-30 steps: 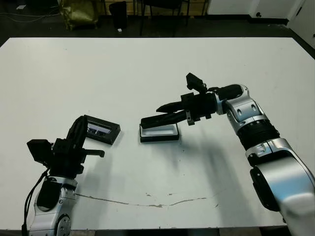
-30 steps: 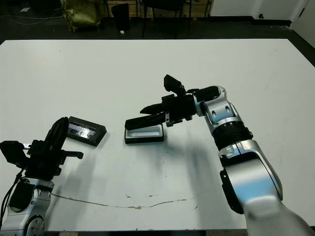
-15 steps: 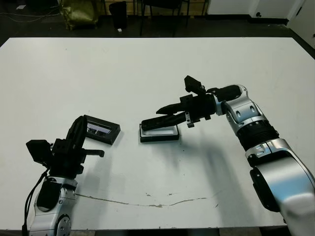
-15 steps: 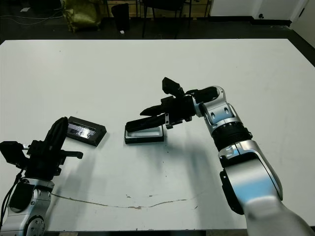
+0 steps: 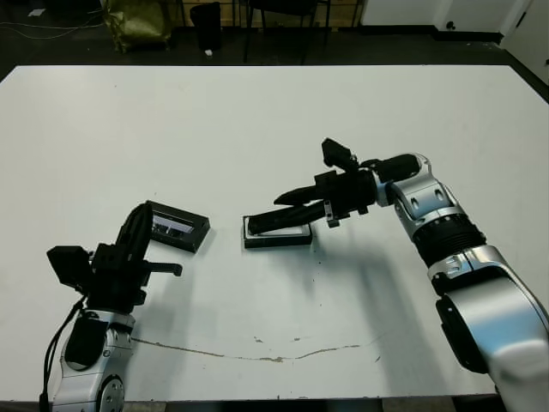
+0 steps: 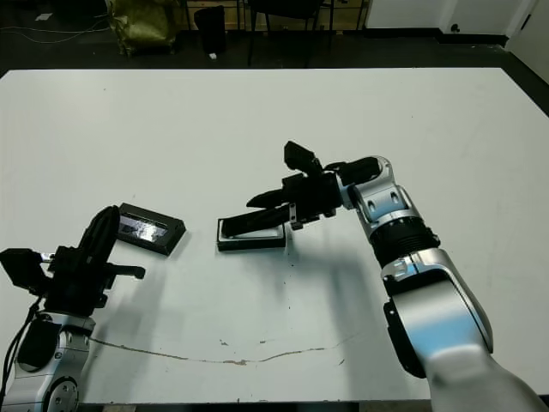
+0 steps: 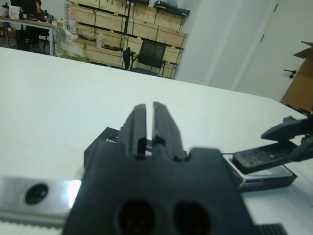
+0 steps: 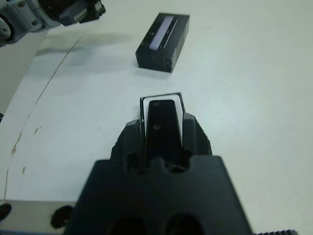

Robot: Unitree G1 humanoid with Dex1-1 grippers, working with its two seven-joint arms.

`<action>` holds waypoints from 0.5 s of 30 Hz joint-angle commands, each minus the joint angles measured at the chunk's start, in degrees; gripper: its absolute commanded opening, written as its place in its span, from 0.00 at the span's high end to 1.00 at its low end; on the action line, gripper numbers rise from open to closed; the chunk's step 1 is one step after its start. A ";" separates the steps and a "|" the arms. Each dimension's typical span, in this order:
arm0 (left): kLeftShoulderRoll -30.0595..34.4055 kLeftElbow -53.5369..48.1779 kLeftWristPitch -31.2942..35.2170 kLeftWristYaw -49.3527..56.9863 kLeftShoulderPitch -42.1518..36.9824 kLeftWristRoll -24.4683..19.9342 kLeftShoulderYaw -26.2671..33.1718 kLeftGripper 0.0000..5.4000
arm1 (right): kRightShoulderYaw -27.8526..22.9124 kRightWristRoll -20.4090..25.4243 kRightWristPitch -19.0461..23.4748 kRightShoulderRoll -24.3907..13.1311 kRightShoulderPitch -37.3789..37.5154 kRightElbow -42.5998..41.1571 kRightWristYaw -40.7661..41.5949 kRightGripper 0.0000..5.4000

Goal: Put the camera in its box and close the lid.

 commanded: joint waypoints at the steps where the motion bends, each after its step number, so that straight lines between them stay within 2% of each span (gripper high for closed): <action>1: 0.46 1.72 -0.91 -0.15 0.24 1.17 -0.11 1.00 | 0.36 -0.49 -0.21 -0.50 1.39 0.26 0.49 0.90; 5: 0.37 1.59 -0.83 0.04 0.26 1.25 -0.31 1.00 | 1.10 -1.61 -1.45 -0.80 2.01 -0.68 -0.68 0.90; 15: 0.43 1.56 -0.87 0.01 0.39 0.91 -0.28 1.00 | 1.87 -1.76 -1.08 -0.02 2.22 -0.08 -0.48 0.90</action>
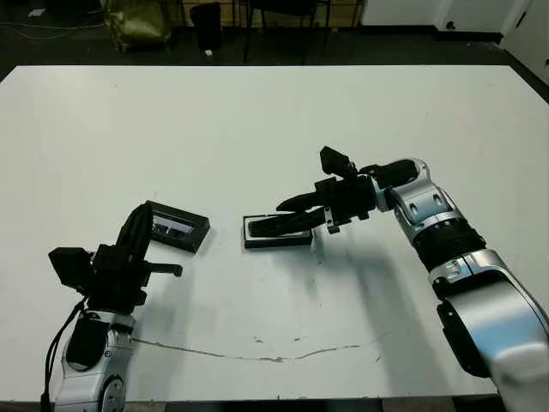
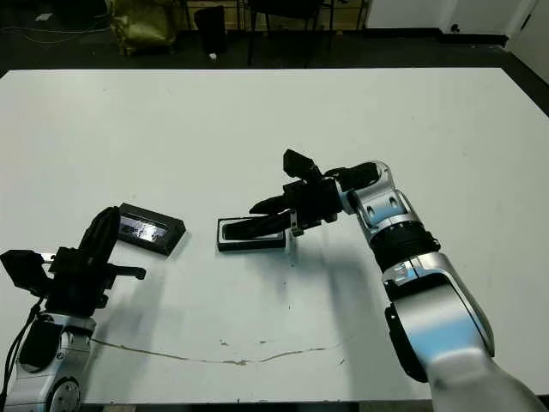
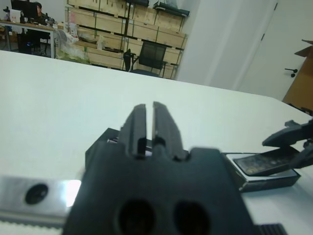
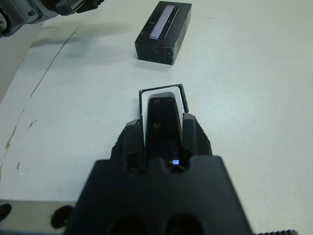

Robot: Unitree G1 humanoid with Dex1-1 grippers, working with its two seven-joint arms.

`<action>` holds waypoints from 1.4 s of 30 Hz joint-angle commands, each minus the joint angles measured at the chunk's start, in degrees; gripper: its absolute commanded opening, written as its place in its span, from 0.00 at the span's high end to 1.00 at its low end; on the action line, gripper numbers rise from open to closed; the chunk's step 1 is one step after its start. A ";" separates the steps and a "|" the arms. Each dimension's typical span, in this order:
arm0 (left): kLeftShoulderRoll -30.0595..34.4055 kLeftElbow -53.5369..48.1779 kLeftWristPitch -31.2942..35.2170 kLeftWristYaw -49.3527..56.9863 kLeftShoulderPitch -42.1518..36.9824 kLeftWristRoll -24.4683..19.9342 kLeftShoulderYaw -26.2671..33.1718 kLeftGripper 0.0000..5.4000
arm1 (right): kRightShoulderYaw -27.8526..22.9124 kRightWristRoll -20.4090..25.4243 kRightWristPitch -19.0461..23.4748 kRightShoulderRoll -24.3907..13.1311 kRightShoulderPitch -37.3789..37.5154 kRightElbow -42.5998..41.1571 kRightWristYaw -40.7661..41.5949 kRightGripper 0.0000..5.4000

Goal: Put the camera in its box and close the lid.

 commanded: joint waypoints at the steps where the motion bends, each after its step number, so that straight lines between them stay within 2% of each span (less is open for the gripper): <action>1: 0.42 0.23 1.27 0.32 0.51 0.12 -0.06 1.00 | 1.15 -1.12 0.07 0.28 0.95 0.83 0.43 0.90; 6: 0.41 -0.74 2.03 1.37 0.86 1.01 -0.37 1.00 | 0.73 -0.98 -0.66 2.44 0.38 4.69 -0.73 0.90; 10: 0.45 0.30 0.59 0.36 0.49 0.19 -0.24 1.00 | 0.80 -1.99 -3.26 4.03 -0.42 7.58 -2.59 0.91; 16: 0.60 0.46 0.70 0.32 0.65 0.29 -0.22 1.00 | 0.56 -3.50 -4.64 5.66 -1.58 10.52 -5.04 0.91; 21: 0.48 0.30 0.69 0.66 0.64 0.64 -0.23 1.00 | -0.11 -3.80 -2.40 6.75 -2.00 11.60 -6.14 0.91; 25: 0.31 0.31 0.66 0.56 0.70 0.29 -0.20 1.00 | -0.73 -3.84 -4.02 7.23 -1.64 11.81 -6.65 0.91; 28: 0.37 0.51 0.39 0.40 0.74 0.37 -0.22 1.00 | -1.19 -3.75 -3.51 7.51 -1.51 11.60 -7.05 0.91; 34: 0.25 0.29 0.58 0.84 0.87 0.63 -0.23 1.00 | -1.70 -3.45 0.01 7.29 0.29 7.07 -8.59 0.91; 37: 0.27 0.61 0.18 0.34 0.72 0.24 -0.22 1.00 | -1.76 -3.54 0.01 6.51 1.37 4.04 -8.97 0.91; 42: 0.27 0.56 0.51 0.48 0.78 0.22 -0.26 1.00 | -1.76 -3.22 1.44 5.40 1.92 1.63 -8.38 0.71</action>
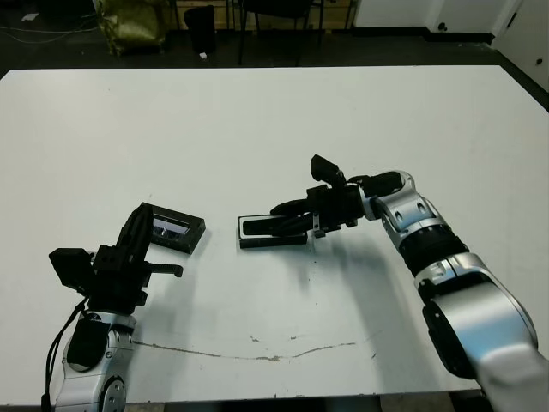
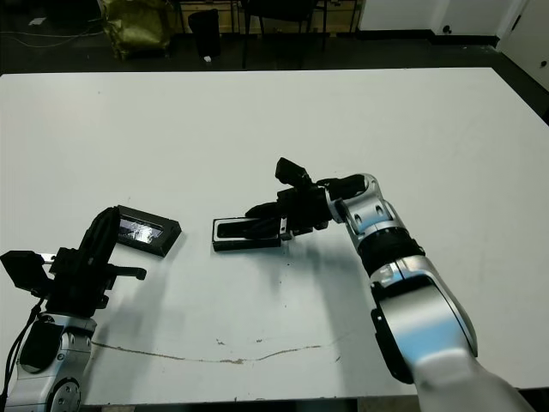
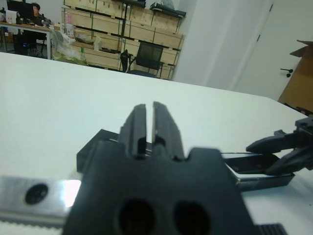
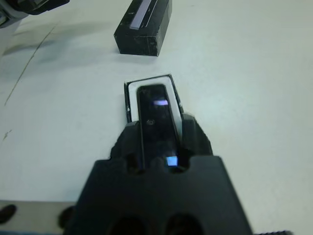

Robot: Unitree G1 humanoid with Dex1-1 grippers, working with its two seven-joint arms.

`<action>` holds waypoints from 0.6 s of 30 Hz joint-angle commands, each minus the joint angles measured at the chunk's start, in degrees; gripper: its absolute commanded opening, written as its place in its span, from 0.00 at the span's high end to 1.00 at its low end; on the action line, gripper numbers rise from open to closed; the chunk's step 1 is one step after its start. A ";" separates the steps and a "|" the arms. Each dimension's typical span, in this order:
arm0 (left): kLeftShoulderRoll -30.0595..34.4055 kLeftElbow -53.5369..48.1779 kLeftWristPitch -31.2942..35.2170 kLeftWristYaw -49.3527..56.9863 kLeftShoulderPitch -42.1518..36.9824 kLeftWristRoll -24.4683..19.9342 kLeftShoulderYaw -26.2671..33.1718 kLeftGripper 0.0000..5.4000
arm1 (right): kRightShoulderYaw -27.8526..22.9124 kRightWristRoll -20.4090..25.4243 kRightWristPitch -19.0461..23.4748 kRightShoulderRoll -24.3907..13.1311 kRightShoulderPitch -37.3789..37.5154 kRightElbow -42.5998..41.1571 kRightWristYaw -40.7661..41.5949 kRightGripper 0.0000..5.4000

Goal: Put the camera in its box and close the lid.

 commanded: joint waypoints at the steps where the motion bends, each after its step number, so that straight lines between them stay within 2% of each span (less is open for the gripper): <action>1: 0.30 0.76 0.38 0.29 0.62 0.55 0.05 1.00 | 0.30 0.16 0.88 0.47 1.02 -1.66 -1.18 0.68; 6: 0.40 0.20 0.77 0.73 0.81 0.65 0.11 1.00 | 0.17 0.43 -2.15 -0.13 1.99 -1.52 -0.88 0.47; 10: 0.42 0.20 0.88 1.05 0.78 0.88 0.03 1.00 | 0.22 1.03 -1.35 -0.26 2.27 -1.53 0.24 0.31; 17: 0.47 0.93 0.06 0.66 0.72 0.84 0.03 1.00 | 0.48 0.73 -5.99 -0.93 2.78 -2.30 0.42 0.02; 18: 0.48 1.01 0.03 0.65 0.71 0.84 0.06 1.00 | 0.45 0.75 -6.35 -1.05 2.81 -2.35 0.42 0.00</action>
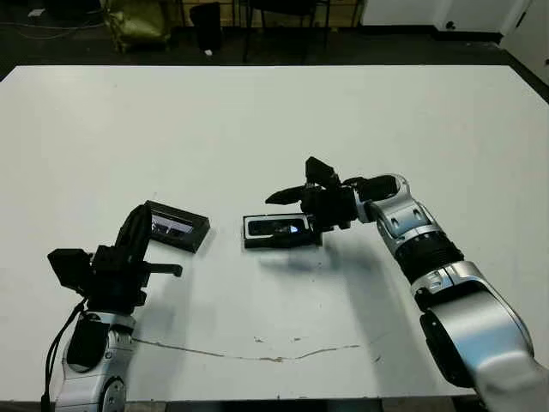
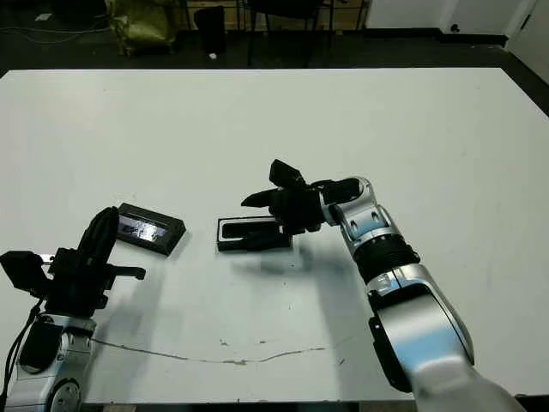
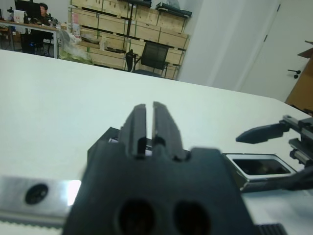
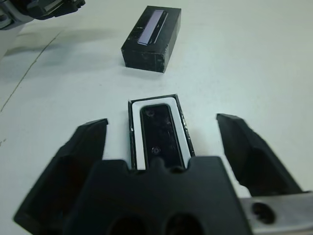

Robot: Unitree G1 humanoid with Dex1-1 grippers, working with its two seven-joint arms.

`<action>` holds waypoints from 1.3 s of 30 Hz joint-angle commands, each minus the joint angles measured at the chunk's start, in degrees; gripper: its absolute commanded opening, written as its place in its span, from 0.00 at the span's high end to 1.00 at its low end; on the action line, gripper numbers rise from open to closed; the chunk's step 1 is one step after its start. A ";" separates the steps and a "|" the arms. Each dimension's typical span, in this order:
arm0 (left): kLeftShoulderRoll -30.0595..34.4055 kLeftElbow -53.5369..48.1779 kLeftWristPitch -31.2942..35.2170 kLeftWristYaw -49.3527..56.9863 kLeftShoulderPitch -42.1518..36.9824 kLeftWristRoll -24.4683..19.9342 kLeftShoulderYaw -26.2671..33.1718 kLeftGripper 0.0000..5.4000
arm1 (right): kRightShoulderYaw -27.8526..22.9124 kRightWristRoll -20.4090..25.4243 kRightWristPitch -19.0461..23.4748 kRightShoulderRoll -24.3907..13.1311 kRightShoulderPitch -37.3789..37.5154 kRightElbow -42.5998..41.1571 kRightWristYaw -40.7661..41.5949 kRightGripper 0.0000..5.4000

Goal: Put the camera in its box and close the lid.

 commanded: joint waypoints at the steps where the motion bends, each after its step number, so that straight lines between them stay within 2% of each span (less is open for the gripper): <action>1: 0.50 1.11 0.09 -0.08 0.56 0.64 0.10 1.00 | 0.08 0.15 -1.66 -1.11 1.55 -0.37 0.38 0.00; 6: 0.56 1.02 0.22 -0.18 0.59 0.53 0.08 1.00 | -1.30 2.26 -1.36 -1.82 2.10 -3.01 0.75 0.00; 10: 0.43 1.16 0.10 -0.11 0.58 0.62 0.12 1.00 | -3.64 6.46 6.88 -2.98 3.46 -11.23 -0.32 0.00; 13: 0.43 1.01 0.62 -0.29 0.56 -0.01 0.21 1.00 | -6.91 11.74 15.73 -3.59 6.02 -21.49 -3.35 0.00; 16: 0.45 0.56 0.89 -0.12 0.78 0.13 0.12 1.00 | -10.10 16.22 21.86 -3.40 9.48 -30.93 -8.54 0.00; 19: 0.48 0.52 0.86 0.03 0.88 0.48 0.06 1.00 | -12.72 18.74 25.76 -2.19 14.15 -39.51 -17.14 0.00; 20: 0.49 0.66 0.61 -0.06 0.88 0.57 0.04 1.00 | -13.20 18.74 25.91 -1.76 15.92 -42.24 -20.17 0.02; 23: 0.45 0.66 0.79 -0.08 0.91 0.42 0.00 1.00 | -12.98 16.38 23.19 -1.20 20.94 -49.41 -28.30 0.11; 27: 0.38 0.51 0.89 0.14 0.81 0.62 -0.11 1.00 | -9.65 7.97 19.93 -0.64 27.31 -58.23 -40.64 0.27; 29: 0.50 0.92 0.36 -0.24 0.50 0.57 -0.10 1.00 | -7.73 3.78 15.66 -0.38 29.90 -59.89 -44.95 0.36; 31: 0.55 1.43 -0.42 -0.51 0.16 0.76 -0.10 1.00 | -5.62 -1.85 8.37 -0.48 32.12 -59.93 -49.43 0.44; 34: 0.50 0.94 0.47 -0.25 0.15 0.34 -0.08 1.00 | -3.31 -8.98 1.19 -0.83 34.06 -58.77 -55.04 0.57; 39: 0.53 0.37 1.29 0.24 0.24 0.42 -0.09 1.00 | -1.09 -15.31 -4.59 -1.25 35.74 -55.85 -59.62 0.78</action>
